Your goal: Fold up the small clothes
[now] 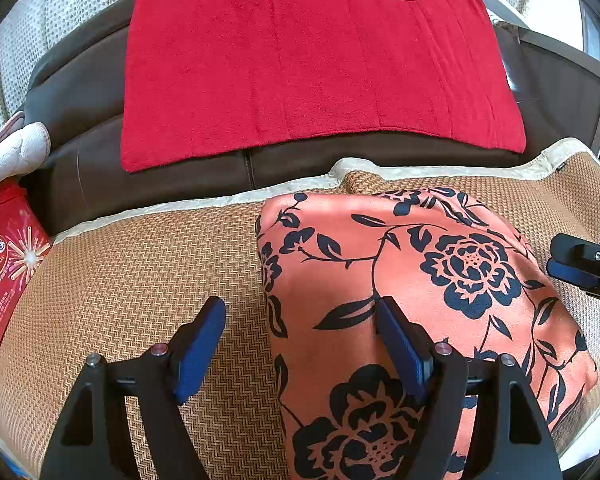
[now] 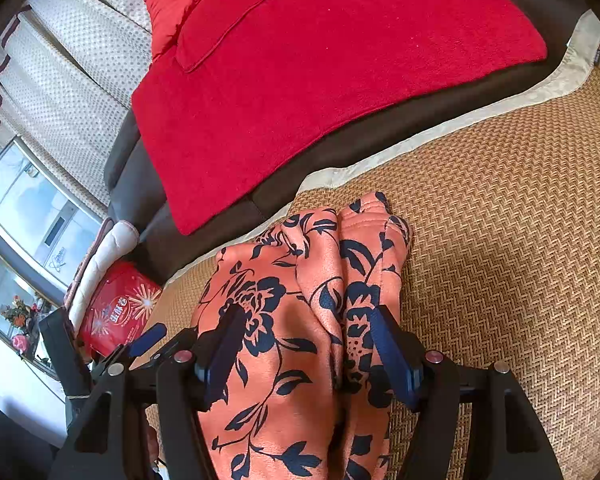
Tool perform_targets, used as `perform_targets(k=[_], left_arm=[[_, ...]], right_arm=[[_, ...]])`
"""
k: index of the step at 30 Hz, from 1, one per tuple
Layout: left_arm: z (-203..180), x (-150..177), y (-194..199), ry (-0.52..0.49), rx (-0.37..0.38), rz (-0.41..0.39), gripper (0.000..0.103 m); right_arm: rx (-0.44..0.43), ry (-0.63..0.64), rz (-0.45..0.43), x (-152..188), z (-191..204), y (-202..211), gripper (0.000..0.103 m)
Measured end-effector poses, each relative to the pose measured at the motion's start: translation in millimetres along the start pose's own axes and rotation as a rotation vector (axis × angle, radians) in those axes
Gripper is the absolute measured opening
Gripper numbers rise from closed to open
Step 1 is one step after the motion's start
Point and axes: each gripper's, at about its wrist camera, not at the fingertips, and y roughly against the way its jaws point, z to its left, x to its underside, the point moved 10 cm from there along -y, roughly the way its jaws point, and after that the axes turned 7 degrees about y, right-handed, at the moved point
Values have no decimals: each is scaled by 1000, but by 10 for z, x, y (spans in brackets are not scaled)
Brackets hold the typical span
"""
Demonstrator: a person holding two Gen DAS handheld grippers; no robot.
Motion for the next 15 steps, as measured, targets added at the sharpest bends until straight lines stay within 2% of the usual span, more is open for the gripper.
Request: perform_targets(k=[15], left_arm=[[12,2,7,1,0,0,78]], right_arm=[[-9,5,13,0,13,-62,69]])
